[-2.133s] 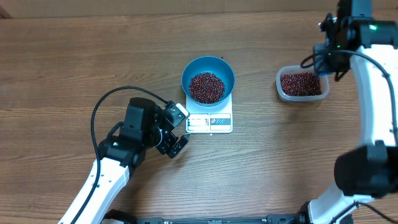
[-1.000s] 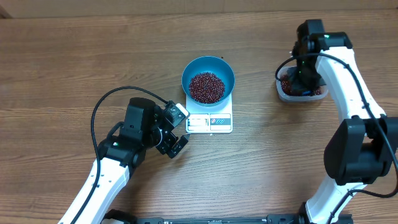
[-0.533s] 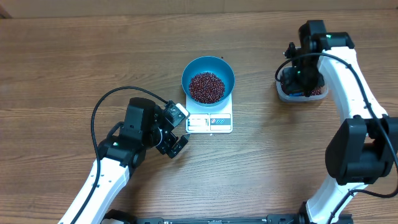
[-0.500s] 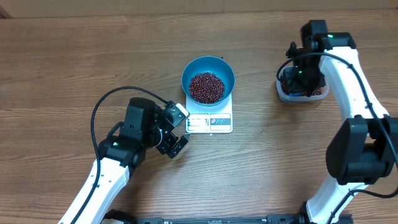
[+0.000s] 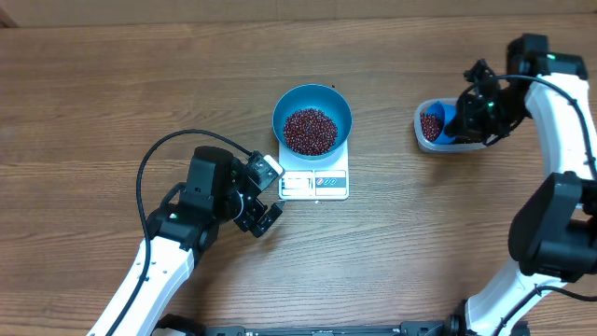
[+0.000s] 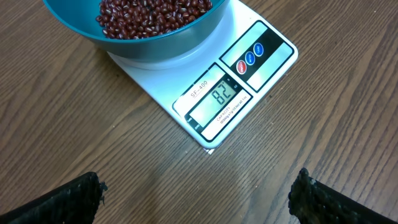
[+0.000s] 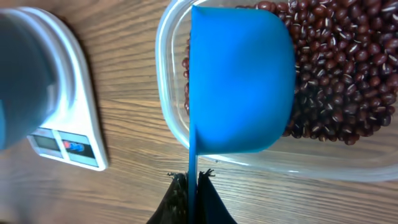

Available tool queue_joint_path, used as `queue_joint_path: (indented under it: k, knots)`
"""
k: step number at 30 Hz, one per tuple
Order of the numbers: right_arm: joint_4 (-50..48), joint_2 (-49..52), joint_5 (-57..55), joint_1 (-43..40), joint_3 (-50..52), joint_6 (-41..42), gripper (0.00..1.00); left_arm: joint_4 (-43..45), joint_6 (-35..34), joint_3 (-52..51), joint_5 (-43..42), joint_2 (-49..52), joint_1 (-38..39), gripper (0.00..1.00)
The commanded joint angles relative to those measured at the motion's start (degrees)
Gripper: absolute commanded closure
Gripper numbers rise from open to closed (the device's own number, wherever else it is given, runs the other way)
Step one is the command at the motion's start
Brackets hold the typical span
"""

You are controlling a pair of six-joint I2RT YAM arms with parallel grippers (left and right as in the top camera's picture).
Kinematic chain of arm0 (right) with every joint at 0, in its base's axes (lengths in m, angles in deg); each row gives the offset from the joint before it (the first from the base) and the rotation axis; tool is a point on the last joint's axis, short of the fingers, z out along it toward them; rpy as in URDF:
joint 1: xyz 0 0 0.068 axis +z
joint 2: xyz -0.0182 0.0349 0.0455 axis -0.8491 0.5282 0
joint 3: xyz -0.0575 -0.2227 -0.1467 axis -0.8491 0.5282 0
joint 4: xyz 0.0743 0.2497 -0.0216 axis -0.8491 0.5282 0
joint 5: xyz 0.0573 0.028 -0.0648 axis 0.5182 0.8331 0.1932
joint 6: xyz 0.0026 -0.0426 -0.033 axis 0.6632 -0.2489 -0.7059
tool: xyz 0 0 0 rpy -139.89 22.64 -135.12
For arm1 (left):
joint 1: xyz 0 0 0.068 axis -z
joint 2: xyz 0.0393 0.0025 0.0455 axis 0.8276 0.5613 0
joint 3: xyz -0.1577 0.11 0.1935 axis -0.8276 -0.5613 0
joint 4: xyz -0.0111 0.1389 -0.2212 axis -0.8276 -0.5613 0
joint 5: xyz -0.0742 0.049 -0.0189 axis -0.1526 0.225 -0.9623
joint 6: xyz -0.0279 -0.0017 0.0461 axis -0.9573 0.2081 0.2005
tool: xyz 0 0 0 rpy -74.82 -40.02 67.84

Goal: Scoop item into bowl and weigh 150g on scale
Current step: 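Scoop red beans again and lift the scoop from the tub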

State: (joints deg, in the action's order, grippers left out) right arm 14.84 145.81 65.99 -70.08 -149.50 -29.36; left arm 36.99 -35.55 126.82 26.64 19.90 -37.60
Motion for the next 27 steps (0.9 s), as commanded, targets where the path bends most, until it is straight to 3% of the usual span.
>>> queue_joint_path:
  k: [1, 17, 27]
  knots:
    - [0.22, 0.26, 6.95, -2.43, 0.35, -1.57, 0.96, 0.0, 1.07, -0.31, -0.07, 0.46, -0.24, 0.01]
    - [0.96, 0.26, 16.57, -11.67, 0.35, -1.73, 0.96, 0.0, 1.07, -0.31, -0.07, 0.46, -0.24, 0.01]
    - [6.54, 0.07, 24.0, -13.03, -1.79, -7.13, 0.96, 0.0, 1.07, -0.31, -0.07, 0.46, -0.24, 0.0]
